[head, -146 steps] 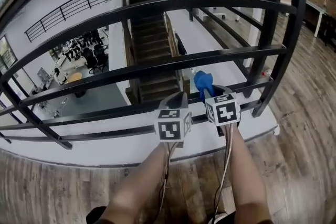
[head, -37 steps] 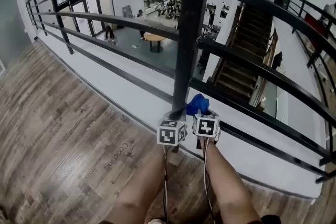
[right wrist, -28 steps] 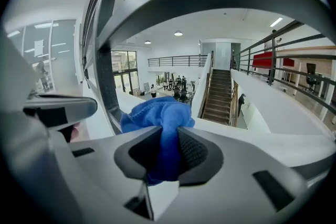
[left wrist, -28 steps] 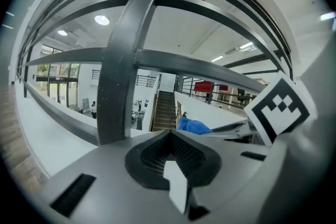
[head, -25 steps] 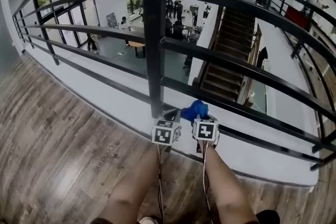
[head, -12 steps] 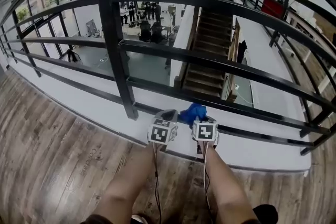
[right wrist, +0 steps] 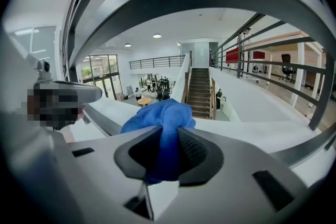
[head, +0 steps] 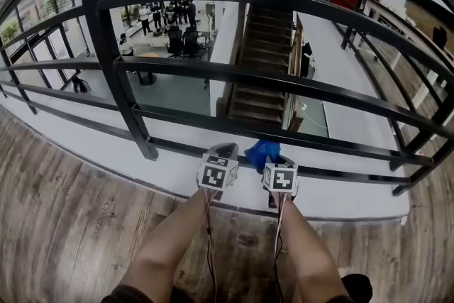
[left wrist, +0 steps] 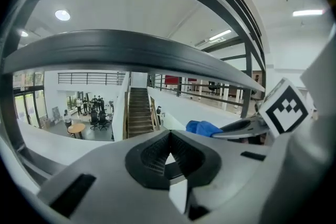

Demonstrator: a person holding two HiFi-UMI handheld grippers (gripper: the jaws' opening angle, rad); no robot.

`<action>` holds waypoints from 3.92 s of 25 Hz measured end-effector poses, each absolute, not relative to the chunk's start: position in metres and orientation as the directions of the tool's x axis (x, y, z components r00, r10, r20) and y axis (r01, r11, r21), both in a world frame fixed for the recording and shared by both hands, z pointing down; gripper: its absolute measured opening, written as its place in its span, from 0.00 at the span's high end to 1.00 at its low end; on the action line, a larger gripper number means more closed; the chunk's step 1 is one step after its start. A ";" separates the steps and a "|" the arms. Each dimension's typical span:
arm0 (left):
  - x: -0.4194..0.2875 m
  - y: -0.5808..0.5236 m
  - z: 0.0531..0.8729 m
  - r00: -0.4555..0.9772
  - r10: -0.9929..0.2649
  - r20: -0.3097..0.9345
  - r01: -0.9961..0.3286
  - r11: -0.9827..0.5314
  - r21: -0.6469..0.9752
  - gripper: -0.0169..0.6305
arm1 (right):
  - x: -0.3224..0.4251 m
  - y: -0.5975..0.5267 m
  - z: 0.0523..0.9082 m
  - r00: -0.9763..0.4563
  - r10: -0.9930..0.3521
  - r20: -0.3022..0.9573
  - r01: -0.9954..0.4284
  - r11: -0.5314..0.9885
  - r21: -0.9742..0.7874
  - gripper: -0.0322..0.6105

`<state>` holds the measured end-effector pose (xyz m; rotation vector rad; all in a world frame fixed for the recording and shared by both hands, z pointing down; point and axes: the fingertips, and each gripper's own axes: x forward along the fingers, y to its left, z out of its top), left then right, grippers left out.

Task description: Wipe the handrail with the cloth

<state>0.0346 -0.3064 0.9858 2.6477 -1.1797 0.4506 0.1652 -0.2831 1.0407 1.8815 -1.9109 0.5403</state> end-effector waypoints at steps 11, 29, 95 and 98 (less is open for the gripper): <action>0.148 -0.279 0.980 0.702 -0.623 0.345 -0.683 -0.726 0.078 0.97 | 0.288 -0.239 1.038 0.044 -0.853 0.521 -0.999 -0.033 0.031 0.81; 0.403 -0.166 0.976 0.750 -0.564 0.346 -0.646 -0.736 0.203 0.97 | 0.547 -0.126 1.036 0.209 -0.838 0.505 -0.976 -0.211 0.053 0.81; 0.248 -0.031 0.451 0.902 -0.365 0.229 -0.406 -0.898 0.170 0.97 | 0.362 0.053 0.443 0.236 -0.920 0.311 -0.970 -0.244 0.016 0.81; 0.193 -0.030 0.368 0.915 -0.347 0.204 -0.381 -0.911 0.159 0.97 | 0.311 0.058 0.372 0.226 -0.937 0.266 -0.972 -0.234 0.003 0.81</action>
